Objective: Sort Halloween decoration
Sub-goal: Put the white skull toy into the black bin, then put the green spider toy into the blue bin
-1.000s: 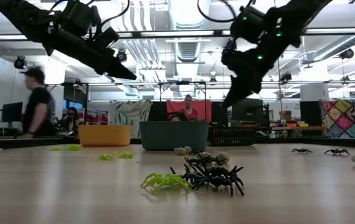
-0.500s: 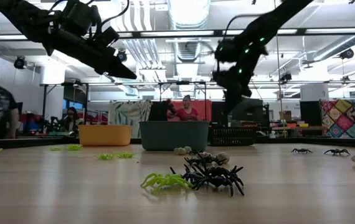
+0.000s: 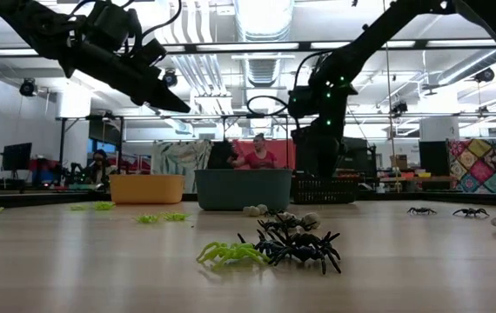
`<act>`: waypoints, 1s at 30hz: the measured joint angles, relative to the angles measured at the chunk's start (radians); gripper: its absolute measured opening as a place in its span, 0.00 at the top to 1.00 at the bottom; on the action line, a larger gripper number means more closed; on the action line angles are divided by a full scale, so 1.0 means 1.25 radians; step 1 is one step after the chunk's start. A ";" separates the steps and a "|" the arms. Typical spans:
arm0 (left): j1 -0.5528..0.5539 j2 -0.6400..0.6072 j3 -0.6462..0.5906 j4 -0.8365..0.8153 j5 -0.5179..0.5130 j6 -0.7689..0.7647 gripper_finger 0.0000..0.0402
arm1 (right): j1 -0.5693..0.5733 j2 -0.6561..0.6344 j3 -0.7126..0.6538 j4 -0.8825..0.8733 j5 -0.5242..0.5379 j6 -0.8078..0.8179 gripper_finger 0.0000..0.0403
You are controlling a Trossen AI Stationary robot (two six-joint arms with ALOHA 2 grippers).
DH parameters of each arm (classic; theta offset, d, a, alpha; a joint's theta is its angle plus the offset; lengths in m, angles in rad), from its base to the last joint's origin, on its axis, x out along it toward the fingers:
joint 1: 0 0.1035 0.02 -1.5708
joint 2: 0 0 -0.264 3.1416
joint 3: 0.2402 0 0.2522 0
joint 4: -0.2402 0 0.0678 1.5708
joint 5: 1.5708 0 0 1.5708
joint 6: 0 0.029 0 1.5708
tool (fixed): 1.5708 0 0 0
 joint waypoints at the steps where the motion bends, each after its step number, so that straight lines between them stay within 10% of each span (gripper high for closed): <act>1: 0.000 0.000 0.000 -0.001 0.000 0.000 0.88 | -0.002 -0.001 0.000 0.001 0.001 0.001 0.79; 30: -0.079 0.000 0.036 -0.358 -0.001 -0.408 0.88 | 0.050 -0.147 0.000 0.031 -0.065 0.000 0.79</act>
